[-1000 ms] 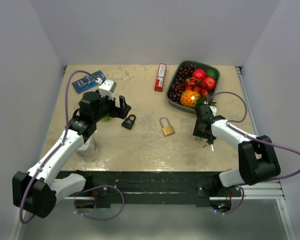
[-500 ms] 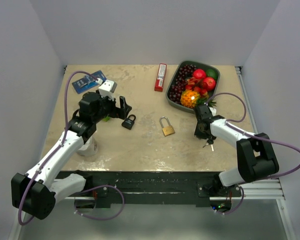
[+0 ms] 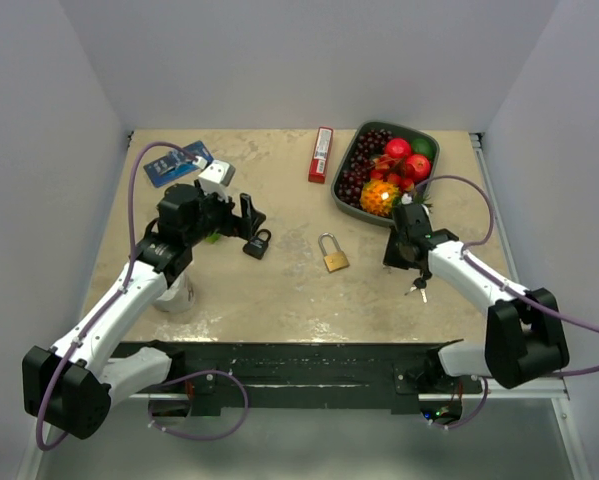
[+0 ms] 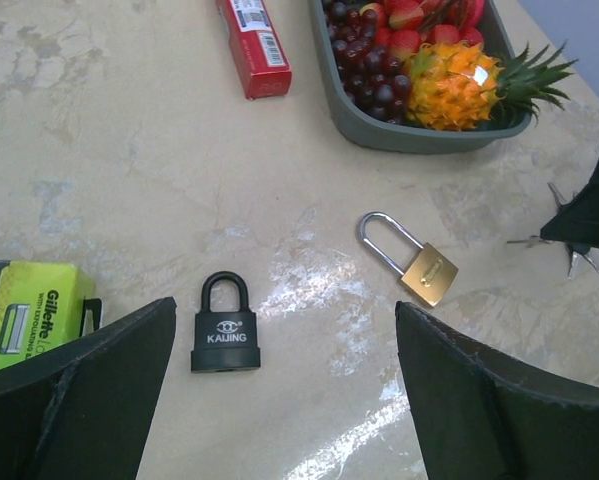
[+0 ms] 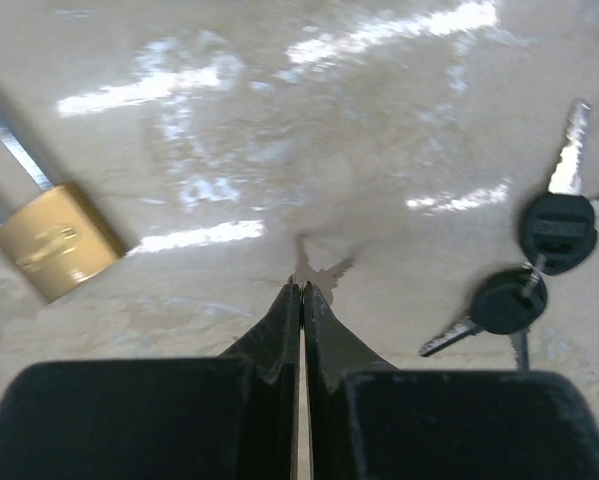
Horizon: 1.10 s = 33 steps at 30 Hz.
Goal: Unlock with the key
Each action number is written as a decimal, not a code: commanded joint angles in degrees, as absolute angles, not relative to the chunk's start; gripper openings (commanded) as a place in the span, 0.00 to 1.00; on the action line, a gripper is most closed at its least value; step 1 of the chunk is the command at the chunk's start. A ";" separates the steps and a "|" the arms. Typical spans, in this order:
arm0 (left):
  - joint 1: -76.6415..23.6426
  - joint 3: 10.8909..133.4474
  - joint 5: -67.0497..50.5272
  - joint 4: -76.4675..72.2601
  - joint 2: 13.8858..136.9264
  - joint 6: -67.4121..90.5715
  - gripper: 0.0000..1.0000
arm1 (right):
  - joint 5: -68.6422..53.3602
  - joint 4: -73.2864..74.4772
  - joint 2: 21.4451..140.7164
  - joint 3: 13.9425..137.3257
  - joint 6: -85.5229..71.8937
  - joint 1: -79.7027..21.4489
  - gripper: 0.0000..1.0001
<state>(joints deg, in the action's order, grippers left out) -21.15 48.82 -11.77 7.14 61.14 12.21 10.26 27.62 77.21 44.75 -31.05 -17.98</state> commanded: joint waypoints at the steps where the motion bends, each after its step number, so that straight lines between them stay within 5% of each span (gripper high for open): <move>1: -21.53 47.73 -20.36 2.12 58.89 10.46 0.95 | -1.12 23.56 74.45 50.97 -25.58 -21.25 0.00; 13: -21.53 42.90 -46.38 -13.00 56.16 13.44 0.96 | -24.51 19.34 74.17 68.11 -22.58 -30.58 0.00; 24: -21.53 41.22 -42.89 -16.69 56.86 13.71 0.95 | -29.62 7.49 75.85 72.42 -32.07 -36.65 0.00; 33: -21.88 39.90 -44.56 -23.37 59.50 17.31 0.80 | -31.55 5.36 76.20 71.72 -34.01 -37.44 0.00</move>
